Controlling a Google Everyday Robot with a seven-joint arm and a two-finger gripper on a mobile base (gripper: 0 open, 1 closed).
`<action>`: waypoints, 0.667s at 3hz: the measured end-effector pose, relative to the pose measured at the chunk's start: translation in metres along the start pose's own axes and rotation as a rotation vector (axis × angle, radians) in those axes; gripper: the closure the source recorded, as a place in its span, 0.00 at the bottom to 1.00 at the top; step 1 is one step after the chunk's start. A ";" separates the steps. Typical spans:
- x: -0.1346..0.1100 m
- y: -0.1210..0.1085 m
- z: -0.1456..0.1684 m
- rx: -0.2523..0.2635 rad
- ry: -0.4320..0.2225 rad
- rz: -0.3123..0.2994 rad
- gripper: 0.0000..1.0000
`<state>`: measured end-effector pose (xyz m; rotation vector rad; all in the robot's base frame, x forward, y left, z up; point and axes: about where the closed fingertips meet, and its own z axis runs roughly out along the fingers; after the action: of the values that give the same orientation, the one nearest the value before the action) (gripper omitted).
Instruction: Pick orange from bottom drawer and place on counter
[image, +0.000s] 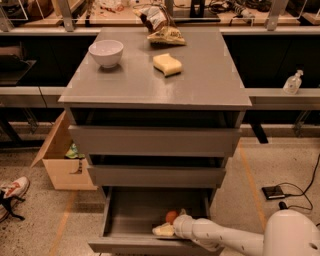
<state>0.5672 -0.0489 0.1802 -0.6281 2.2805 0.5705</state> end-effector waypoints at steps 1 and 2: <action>0.001 -0.007 0.011 0.019 -0.002 0.005 0.00; 0.004 -0.013 0.020 0.027 0.001 0.012 0.18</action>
Offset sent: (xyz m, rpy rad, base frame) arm 0.0238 -0.0039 -0.0304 -0.0183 0.0024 -0.0437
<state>0.5823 -0.0490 0.1611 -0.6022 2.2906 0.5444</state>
